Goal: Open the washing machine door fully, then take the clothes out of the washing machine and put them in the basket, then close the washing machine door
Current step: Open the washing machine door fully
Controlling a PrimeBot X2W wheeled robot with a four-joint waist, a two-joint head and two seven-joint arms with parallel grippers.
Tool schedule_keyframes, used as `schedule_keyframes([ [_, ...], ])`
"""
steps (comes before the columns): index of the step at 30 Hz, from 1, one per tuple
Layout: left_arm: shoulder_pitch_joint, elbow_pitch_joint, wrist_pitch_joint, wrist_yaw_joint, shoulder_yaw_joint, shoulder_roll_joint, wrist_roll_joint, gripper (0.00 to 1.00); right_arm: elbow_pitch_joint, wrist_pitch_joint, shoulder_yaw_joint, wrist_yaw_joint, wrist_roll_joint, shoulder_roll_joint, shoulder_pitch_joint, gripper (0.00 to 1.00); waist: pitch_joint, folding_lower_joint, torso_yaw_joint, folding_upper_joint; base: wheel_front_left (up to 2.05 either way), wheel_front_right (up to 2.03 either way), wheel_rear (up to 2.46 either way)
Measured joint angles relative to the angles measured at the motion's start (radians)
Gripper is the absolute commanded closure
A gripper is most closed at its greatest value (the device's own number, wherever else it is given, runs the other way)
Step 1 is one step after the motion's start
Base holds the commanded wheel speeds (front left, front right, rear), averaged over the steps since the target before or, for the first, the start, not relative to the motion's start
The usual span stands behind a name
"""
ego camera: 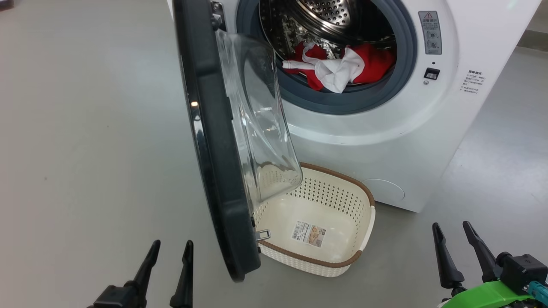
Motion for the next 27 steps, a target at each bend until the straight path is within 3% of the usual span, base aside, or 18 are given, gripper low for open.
schedule_keyframes([
  [14,0.014,-0.004,0.0,0.0,0.0,0.0,0.0,0.0,-0.01,0.0,-0.001,0.0,-0.01,0.003,0.0,0.0,0.002,0.0,0.001,0.0,0.0,0.0,0.0],
  [15,0.014,-0.007,0.0,0.0,0.001,0.0,0.0,0.16,-0.011,0.0,-0.001,0.0,-0.01,0.003,0.0,0.0,0.002,0.0,0.001,0.0,0.0,0.0,0.0],
  [16,0.014,-0.014,0.0,0.0,0.003,0.0,-0.001,0.73,-0.011,0.0,-0.001,0.0,-0.01,0.003,0.0,0.0,0.002,0.0,0.001,0.0,0.0,0.0,0.0],
  [17,0.014,-0.024,0.0,0.0,0.007,0.0,-0.002,0.96,-0.012,0.0,-0.001,0.0,-0.01,0.004,0.0,0.0,0.002,0.0,0.001,0.0,0.0,0.0,0.0],
  [18,0.014,-0.036,0.0,0.001,0.01,0.0,-0.003,1.0,-0.012,0.0,-0.001,0.0,-0.01,0.004,0.0,0.0,0.002,0.0,0.0,0.0,0.0,0.0,0.0],
  [27,-0.023,-0.268,0.0,0.012,0.029,0.0,0.002,1.0,-0.016,0.0,-0.001,0.0,-0.01,0.009,0.0,0.0,0.006,0.0,-0.003,0.0,0.0,0.0,0.0],
])
